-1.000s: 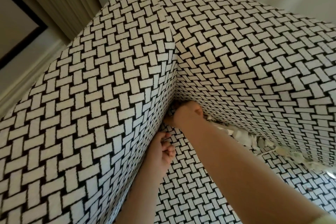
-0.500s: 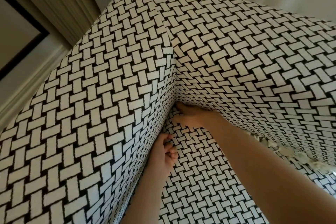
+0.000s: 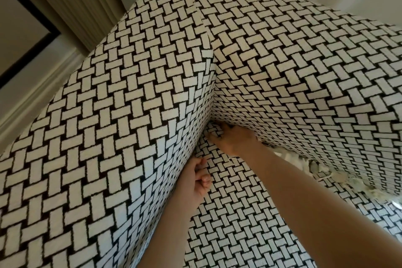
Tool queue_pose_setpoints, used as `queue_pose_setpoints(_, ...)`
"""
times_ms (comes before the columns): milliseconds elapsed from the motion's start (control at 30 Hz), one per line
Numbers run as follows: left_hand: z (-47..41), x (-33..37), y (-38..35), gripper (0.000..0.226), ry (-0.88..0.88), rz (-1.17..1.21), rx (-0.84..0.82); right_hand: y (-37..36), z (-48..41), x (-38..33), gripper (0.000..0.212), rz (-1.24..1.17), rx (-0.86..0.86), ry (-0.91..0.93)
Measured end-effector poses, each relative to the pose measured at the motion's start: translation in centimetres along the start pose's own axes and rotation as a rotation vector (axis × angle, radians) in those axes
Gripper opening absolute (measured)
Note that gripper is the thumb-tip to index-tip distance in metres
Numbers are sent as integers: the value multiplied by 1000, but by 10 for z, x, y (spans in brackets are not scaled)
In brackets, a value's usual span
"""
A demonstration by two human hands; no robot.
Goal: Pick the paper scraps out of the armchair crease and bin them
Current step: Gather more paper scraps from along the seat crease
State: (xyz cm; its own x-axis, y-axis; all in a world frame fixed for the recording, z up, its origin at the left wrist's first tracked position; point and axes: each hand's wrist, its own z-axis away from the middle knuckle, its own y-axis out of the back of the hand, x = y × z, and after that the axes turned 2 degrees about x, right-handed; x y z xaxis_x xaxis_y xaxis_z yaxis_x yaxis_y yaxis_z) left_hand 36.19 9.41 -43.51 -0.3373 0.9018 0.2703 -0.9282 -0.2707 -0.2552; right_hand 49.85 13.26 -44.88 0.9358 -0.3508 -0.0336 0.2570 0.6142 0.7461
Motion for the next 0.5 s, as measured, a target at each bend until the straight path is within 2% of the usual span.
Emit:
queue_pose_setpoints(100,8,0,6,25,13,-22,11,7,11,2,96,10,-45,-124)
queue_pose_setpoints(200,12,0,8,26,25,-40,11,10,18,2,104,63,-81,-196)
queue_pose_setpoints(500,23,-1,6,21,-19,-31,-1,11,40,18,111,211,-160,-283)
